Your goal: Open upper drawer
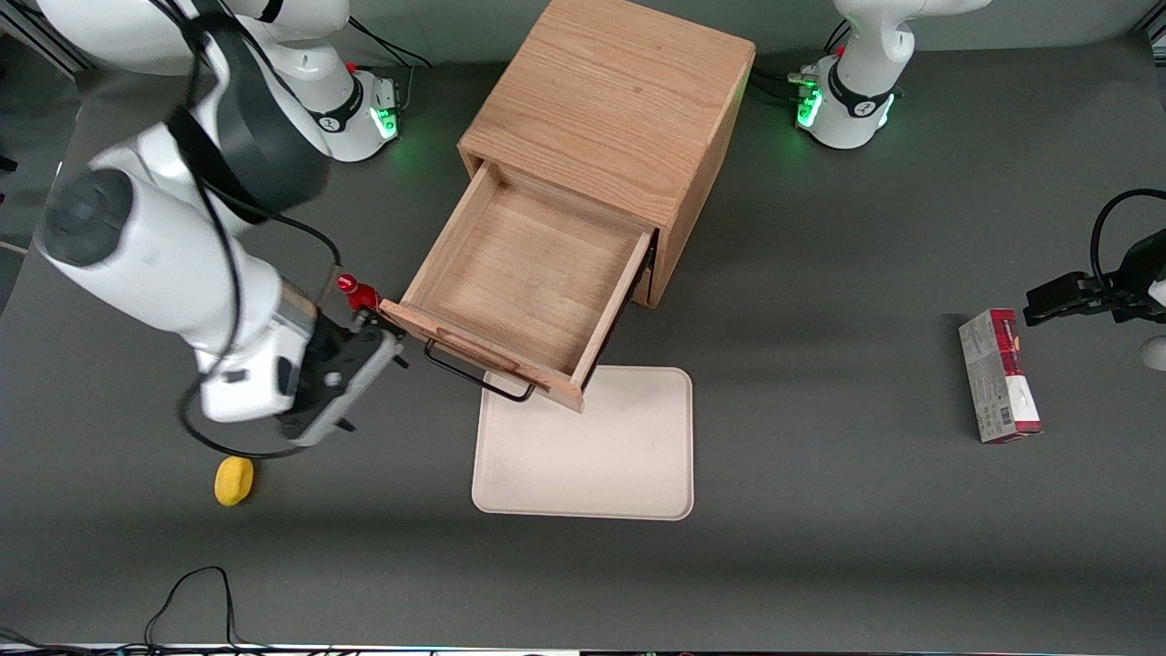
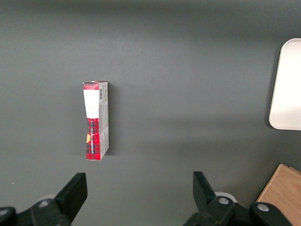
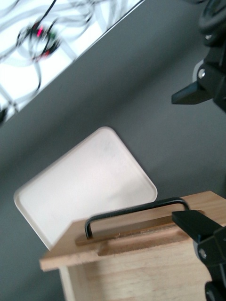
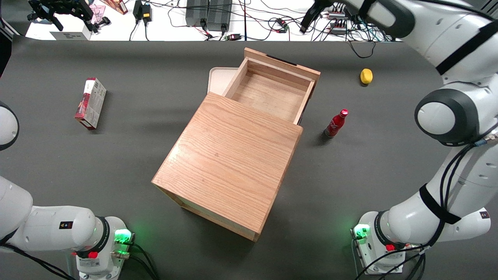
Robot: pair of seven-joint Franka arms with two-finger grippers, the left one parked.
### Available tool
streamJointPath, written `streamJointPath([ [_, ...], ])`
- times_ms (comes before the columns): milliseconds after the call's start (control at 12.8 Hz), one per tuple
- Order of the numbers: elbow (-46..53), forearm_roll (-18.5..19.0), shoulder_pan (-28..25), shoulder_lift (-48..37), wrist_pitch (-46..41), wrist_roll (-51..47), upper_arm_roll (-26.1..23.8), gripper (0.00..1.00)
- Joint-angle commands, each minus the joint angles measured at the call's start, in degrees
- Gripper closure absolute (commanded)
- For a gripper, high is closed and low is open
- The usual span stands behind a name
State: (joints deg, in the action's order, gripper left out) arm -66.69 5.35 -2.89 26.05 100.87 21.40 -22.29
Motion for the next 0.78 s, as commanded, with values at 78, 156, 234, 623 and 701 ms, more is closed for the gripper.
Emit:
streamJointPath([
  [78,-13.68,-1.66,0.08,-15.1,-6.82,-13.91,7.06,0.0],
  [156,-19.91,-2.97,-0.01,-19.94,-6.65,-18.28,8.91,0.0],
  [234,-26.24,-5.16,-0.01,-25.03,-6.22,-22.68,10.85,0.0],
  [623,-44.2,-8.51,-0.1,-41.23,-5.95,-24.57,19.03,0.0],
  [701,-46.32,-8.52,-0.1,-42.99,-5.34,-24.57,20.61,0.0],
])
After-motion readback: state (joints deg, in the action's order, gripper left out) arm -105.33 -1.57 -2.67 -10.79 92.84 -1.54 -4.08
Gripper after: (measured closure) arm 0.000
